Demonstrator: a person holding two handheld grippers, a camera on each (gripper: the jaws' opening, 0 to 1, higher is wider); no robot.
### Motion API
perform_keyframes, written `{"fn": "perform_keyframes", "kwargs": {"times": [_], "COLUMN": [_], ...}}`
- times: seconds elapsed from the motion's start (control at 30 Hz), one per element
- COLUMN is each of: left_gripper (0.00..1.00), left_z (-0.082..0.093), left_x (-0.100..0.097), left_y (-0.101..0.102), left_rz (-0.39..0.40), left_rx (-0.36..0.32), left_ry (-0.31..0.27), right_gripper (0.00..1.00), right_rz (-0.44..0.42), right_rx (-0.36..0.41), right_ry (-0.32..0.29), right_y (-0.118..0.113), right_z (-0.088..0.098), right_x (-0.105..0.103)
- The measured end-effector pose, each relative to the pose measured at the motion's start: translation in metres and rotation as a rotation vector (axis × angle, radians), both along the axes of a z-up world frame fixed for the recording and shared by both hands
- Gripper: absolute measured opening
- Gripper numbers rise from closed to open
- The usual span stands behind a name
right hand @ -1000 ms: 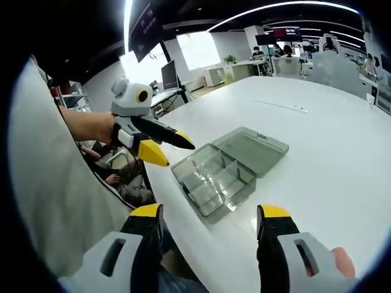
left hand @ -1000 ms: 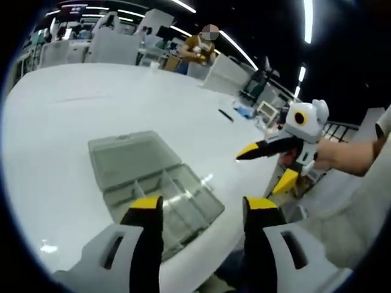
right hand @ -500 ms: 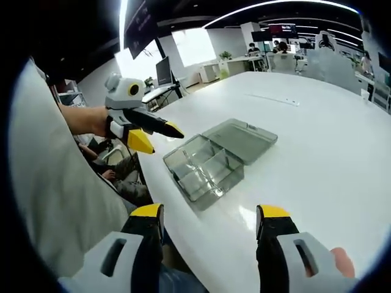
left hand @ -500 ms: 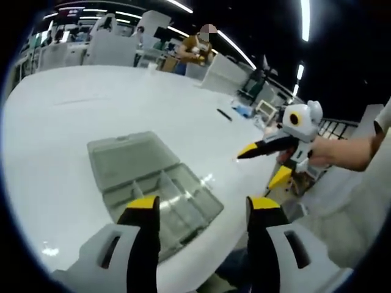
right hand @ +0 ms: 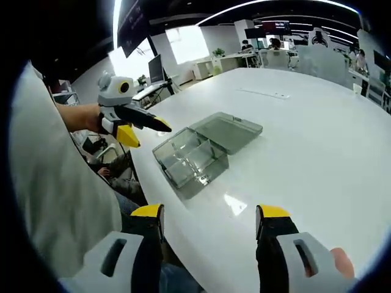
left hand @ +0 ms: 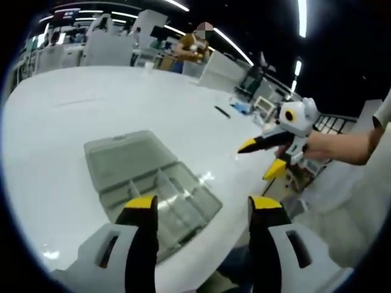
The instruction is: Insert the divider into the dual guide fixture by aligning both edges with the guide slots and pushing it downward to the bottom, including one-sided entry, uneven engagement, binding, and posture correction.
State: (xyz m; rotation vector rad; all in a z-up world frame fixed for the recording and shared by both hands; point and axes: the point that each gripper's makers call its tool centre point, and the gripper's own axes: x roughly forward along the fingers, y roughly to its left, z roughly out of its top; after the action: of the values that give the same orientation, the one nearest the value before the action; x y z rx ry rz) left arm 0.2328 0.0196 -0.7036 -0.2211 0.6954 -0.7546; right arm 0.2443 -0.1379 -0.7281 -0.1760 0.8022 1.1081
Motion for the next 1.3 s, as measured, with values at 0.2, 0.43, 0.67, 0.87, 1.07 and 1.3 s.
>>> {"fn": "perform_keyframes", "kwargs": {"times": [0.2, 0.43, 0.67, 0.87, 1.07, 1.3], "left_gripper": [0.58, 0.58, 0.58, 0.58, 0.58, 0.58], "left_z": [-0.001, 0.000, 0.000, -0.001, -0.002, -0.004], "left_x": [0.000, 0.001, 0.001, -0.001, -0.002, -0.003], "left_y": [-0.002, -0.002, -0.001, 0.001, 0.003, 0.009], "left_rz": [-0.003, -0.004, 0.000, 0.004, 0.013, 0.025], "left_rx": [0.002, 0.005, 0.009, 0.013, 0.018, 0.031], "left_ry": [0.001, -0.002, -0.007, -0.006, -0.002, -0.002], "right_gripper": [0.58, 0.57, 0.57, 0.57, 0.56, 0.55], "right_rz": [-0.010, -0.014, 0.025, 0.081, 0.129, 0.227], "right_rx": [-0.028, -0.076, -0.132, -0.209, -0.258, -0.341], "right_ry": [-0.002, -0.010, -0.026, -0.041, -0.057, -0.084], "right_y": [-0.017, -0.036, -0.045, -0.055, -0.063, -0.074], "right_z": [-0.005, -0.012, -0.020, -0.030, -0.037, -0.048], "right_x": [0.005, 0.013, 0.015, 0.017, 0.021, 0.026]}}
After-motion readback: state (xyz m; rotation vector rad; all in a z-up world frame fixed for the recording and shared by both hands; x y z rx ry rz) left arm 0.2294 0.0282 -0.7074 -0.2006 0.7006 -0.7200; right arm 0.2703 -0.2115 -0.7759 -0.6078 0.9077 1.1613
